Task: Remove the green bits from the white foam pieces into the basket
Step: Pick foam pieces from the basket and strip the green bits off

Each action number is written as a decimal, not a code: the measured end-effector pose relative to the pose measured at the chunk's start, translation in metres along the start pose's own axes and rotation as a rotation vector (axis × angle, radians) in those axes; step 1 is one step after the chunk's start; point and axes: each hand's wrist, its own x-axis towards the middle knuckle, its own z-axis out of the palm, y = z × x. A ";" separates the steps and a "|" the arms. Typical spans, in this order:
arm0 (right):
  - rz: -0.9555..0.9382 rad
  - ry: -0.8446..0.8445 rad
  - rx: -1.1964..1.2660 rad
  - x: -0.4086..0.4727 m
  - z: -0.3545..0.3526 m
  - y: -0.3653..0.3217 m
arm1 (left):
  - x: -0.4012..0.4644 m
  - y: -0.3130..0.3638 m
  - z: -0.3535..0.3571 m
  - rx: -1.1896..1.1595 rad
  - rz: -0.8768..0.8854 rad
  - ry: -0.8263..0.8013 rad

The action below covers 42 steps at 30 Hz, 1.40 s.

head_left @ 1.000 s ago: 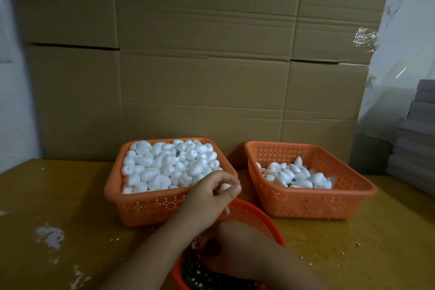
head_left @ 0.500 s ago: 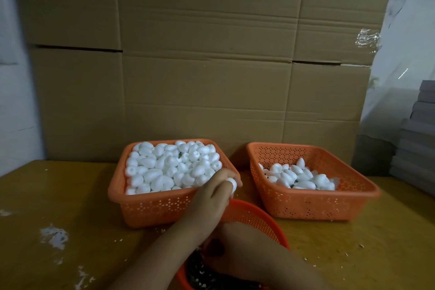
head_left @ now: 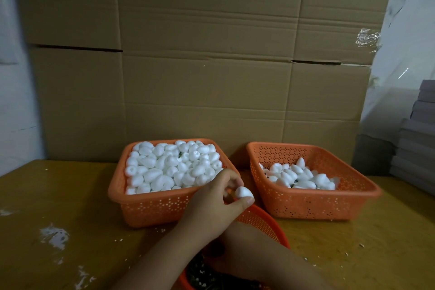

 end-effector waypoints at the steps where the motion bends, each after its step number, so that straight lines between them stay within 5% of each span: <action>1: -0.031 -0.017 0.004 -0.001 -0.003 -0.002 | 0.000 0.000 0.000 0.002 0.018 0.024; 8: -0.076 0.036 0.023 0.004 0.001 0.003 | -0.002 0.002 -0.002 0.055 0.126 0.102; 32: -0.050 0.006 0.031 0.003 0.000 0.004 | 0.002 -0.004 0.001 0.010 0.033 0.085; 42: -0.061 0.022 -0.014 0.004 0.000 0.004 | 0.001 0.002 -0.002 0.130 0.161 0.186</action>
